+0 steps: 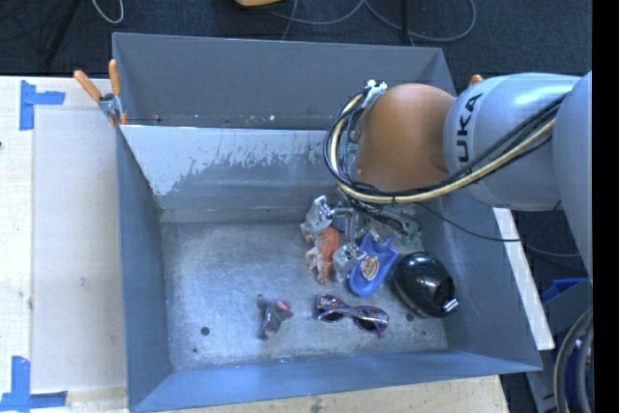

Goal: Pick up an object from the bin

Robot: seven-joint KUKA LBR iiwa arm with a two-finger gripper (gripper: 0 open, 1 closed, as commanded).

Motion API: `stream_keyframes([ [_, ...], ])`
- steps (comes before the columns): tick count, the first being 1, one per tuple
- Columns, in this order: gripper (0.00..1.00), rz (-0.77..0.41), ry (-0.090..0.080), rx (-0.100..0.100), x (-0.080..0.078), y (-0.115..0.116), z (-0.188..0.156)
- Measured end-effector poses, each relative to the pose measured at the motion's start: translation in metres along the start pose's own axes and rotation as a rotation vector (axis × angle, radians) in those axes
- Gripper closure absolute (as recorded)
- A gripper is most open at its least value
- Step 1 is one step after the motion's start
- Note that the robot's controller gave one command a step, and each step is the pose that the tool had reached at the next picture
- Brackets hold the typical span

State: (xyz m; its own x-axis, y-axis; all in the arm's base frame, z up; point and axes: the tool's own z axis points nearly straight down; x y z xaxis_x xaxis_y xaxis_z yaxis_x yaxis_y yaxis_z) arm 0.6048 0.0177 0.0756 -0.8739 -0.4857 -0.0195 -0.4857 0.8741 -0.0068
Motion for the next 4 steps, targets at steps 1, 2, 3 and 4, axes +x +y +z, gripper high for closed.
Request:
stream_keyframes([
  [1,1.00,-0.007,0.025,-0.011,0.002,0.000,-0.040],
  [2,1.00,0.009,0.018,-0.008,0.008,-0.016,-0.085],
  [3,1.00,0.005,0.020,-0.007,0.003,-0.005,-0.118],
  [4,1.00,0.018,0.020,-0.008,0.005,-0.008,-0.169],
])
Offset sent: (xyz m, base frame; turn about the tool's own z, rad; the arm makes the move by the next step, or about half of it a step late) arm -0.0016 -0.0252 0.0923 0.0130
